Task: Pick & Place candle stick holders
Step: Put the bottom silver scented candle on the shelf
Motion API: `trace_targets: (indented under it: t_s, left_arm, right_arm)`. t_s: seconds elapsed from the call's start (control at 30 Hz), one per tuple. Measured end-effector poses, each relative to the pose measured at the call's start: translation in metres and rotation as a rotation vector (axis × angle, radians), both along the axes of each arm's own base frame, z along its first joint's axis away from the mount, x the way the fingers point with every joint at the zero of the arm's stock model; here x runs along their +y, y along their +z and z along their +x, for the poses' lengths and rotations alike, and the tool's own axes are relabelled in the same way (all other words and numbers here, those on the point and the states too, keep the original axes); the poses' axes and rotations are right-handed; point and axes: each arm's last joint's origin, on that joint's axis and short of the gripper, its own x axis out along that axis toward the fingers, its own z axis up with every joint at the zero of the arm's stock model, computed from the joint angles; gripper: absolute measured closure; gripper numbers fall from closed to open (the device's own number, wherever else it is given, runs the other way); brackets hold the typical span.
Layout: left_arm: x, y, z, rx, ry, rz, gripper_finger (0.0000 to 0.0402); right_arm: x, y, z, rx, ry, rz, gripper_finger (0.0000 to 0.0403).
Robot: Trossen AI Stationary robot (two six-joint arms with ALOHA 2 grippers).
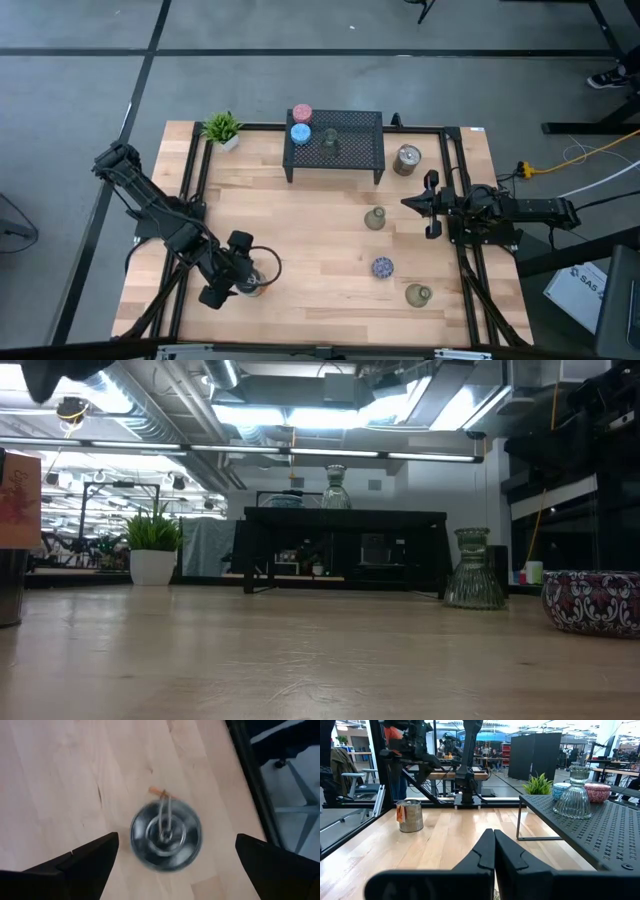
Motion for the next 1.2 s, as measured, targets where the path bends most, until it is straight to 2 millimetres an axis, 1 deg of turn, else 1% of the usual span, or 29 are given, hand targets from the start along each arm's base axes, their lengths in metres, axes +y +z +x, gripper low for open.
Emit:
trace_targets:
  t_s: [0.17,0.43,0.73,0.97,1.2]
  left_arm:
    - [0.008,-0.005,-0.005,0.018,0.041,-0.013,0.0001]
    - [0.012,-0.001,-0.005,-0.051,0.068,0.036,0.0001]
    - [0.01,-0.003,-0.004,-0.038,0.113,0.016,0.0002]
    - [0.008,-0.008,0.0,-0.011,0.113,0.027,0.0002]
    - [0.009,-0.009,0.0,-0.005,0.115,0.034,0.0002]
  right_arm:
    - [0.0,0.0,0.0,0.0,0.0,0.0,0.0402]
    - [0.0,0.0,0.0,0.0,0.0,0.0,0.0402]
    - [0.0,0.0,0.0,0.0,0.0,0.0,0.0402]
    - [0.0,0.0,0.0,-0.001,0.0,0.0,0.0402]
    - [0.0,0.0,0.0,0.0,0.0,0.0,0.0402]
